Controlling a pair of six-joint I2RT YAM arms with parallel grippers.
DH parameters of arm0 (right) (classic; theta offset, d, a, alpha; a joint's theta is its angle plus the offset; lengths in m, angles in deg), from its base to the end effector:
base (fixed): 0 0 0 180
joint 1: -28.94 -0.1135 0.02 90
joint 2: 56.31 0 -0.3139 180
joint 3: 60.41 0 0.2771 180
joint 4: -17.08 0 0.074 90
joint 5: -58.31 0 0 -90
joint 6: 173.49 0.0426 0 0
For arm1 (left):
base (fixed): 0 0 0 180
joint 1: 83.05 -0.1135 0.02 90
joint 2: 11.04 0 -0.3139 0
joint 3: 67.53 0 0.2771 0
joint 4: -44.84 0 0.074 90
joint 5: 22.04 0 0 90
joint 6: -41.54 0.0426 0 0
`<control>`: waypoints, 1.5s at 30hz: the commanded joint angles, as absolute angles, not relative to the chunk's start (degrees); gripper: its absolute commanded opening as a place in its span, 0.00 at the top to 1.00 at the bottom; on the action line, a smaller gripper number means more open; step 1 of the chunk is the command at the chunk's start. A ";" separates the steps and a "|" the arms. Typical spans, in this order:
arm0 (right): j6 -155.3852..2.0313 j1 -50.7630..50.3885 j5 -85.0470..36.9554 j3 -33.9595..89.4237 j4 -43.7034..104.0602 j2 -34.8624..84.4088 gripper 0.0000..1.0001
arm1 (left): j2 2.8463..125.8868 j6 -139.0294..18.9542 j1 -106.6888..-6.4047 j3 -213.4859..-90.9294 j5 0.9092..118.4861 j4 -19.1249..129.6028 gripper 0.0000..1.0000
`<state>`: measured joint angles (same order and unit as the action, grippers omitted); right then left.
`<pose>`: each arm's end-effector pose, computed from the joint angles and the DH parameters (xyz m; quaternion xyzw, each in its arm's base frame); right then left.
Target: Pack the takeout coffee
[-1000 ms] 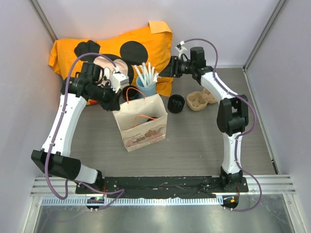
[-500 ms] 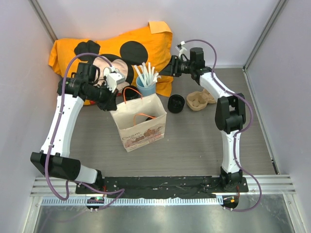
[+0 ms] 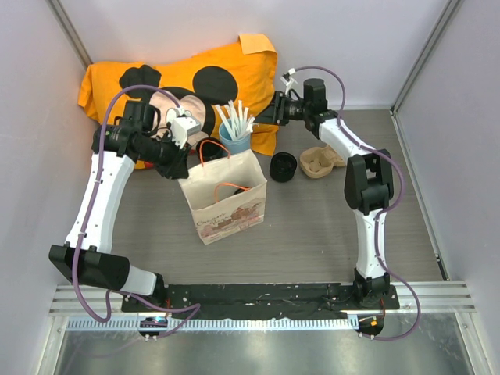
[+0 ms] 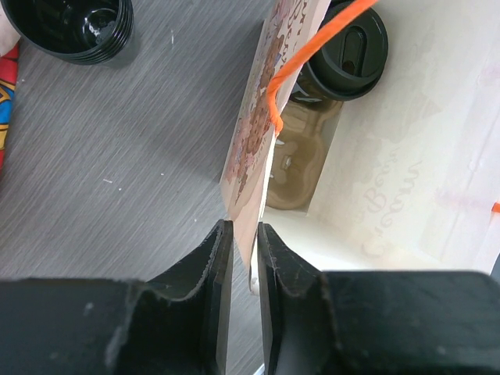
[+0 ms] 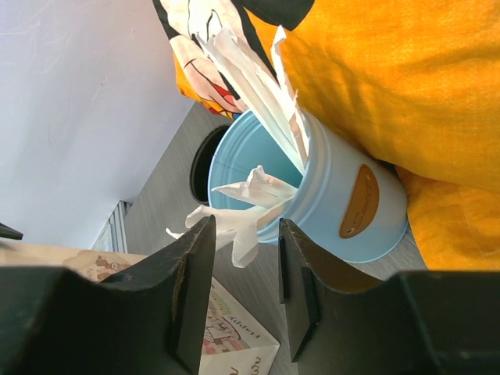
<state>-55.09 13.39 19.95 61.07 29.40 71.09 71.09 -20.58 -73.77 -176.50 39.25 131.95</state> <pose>0.5514 0.1881 0.3028 -0.1720 0.7533 0.5247 0.3572 0.2725 -0.0653 0.4528 0.3586 0.8673 -0.1963 0.2840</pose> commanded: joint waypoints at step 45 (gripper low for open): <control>-57.91 11.36 19.99 61.70 28.53 69.64 0.62 | 70.08 -21.65 -74.08 -175.66 37.02 129.59 0.74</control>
<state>-57.82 11.90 20.06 58.90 30.49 71.35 71.09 -21.08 -73.79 -175.74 38.35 131.25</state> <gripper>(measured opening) 0.387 0.264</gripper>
